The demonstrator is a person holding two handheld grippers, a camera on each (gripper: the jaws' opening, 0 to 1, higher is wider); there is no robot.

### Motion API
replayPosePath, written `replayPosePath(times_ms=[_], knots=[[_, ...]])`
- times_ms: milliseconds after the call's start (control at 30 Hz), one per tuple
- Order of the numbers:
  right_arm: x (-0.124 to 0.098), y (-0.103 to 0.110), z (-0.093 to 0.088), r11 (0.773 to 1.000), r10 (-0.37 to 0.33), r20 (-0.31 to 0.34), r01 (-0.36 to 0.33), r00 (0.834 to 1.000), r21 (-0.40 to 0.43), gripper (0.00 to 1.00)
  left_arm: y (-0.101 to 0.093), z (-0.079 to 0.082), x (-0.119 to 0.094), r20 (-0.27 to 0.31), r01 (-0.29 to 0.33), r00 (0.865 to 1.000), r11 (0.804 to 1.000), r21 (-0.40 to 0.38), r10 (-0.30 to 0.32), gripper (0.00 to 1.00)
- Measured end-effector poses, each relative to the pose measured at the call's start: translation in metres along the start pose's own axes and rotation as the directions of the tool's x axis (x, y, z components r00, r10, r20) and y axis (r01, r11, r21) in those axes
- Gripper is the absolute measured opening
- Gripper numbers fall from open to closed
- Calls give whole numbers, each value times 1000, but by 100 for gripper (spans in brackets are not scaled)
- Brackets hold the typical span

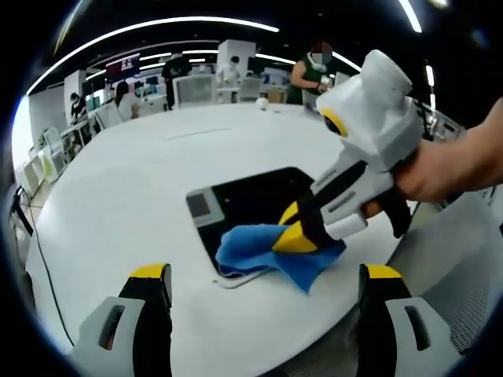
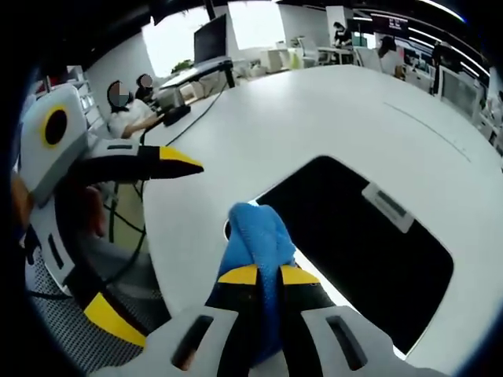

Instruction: Wipe the mirror surface with the cleaning cloth until all visible marks leave the cleaned area.

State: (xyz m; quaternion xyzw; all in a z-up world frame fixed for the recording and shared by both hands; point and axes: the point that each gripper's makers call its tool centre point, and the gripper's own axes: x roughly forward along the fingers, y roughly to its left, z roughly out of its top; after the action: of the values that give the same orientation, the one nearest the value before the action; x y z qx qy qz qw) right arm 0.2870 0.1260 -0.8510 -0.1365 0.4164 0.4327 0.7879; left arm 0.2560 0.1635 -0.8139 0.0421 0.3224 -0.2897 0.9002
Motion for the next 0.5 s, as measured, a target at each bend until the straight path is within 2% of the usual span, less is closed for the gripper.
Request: replayPosePath(times_ms=[500], knots=[[-7,-6,-9,1000,16,0,-16,1000,8,3,-1,0,0,-5,1,1000,1000,4,-1,99]])
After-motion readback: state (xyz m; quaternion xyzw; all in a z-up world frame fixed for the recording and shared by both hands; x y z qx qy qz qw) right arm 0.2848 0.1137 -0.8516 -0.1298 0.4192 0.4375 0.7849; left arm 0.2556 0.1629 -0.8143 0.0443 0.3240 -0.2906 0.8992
